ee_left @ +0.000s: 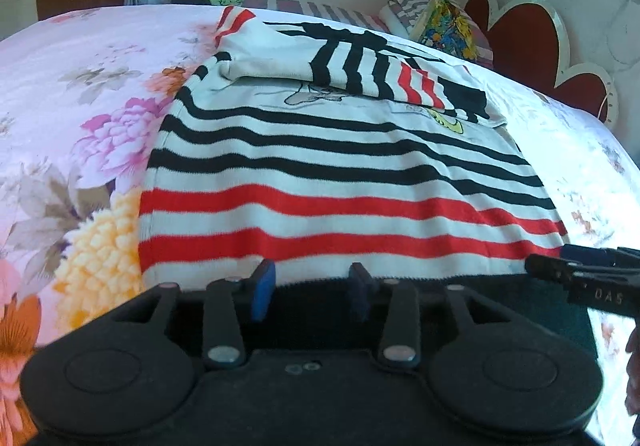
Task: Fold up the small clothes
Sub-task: 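Grasp the black hem band of the sweater with both grippers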
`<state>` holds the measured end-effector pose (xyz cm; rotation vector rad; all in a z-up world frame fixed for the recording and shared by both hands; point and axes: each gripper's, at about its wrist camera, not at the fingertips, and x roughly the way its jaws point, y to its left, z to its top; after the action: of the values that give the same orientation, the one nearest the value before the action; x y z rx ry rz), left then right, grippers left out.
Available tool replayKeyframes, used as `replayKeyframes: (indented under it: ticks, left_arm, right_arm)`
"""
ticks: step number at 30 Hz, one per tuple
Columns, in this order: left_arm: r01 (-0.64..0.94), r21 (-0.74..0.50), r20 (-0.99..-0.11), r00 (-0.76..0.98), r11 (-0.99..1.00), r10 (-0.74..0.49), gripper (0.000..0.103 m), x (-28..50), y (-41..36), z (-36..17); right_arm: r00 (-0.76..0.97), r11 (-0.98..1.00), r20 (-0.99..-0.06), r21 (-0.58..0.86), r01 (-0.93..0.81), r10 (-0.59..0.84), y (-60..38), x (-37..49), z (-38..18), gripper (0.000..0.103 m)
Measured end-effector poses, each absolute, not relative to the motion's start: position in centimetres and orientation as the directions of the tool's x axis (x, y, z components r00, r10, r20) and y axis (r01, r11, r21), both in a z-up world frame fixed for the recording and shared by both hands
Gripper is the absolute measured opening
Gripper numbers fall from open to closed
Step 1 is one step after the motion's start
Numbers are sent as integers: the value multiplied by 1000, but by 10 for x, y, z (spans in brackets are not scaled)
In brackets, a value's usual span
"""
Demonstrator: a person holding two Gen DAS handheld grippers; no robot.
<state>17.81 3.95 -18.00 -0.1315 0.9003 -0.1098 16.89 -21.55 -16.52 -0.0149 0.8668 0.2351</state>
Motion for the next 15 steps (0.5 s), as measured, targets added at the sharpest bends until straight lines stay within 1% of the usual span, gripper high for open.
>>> replayKeyframes:
  ticks: [4, 5, 11, 15]
  left_arm:
    - [46, -148, -774, 616, 988, -144, 58, 166, 35, -179]
    - [50, -141, -773, 619, 989, -142, 60, 163, 34, -179]
    - [82, -106, -764, 631, 991, -134, 60, 152, 33, -189]
    - [81, -96, -766, 630, 992, -125, 60, 149, 33, -186]
  right_arm:
    - [611, 968, -762, 82, -237, 214, -204, 155, -166, 64]
    - [606, 968, -766, 86, -237, 216, -202, 152, -167, 64]
    - [584, 978, -793, 67, -199, 174, -204, 143, -186, 64]
    - [586, 981, -796, 52, -184, 152, -209, 141, -180, 64]
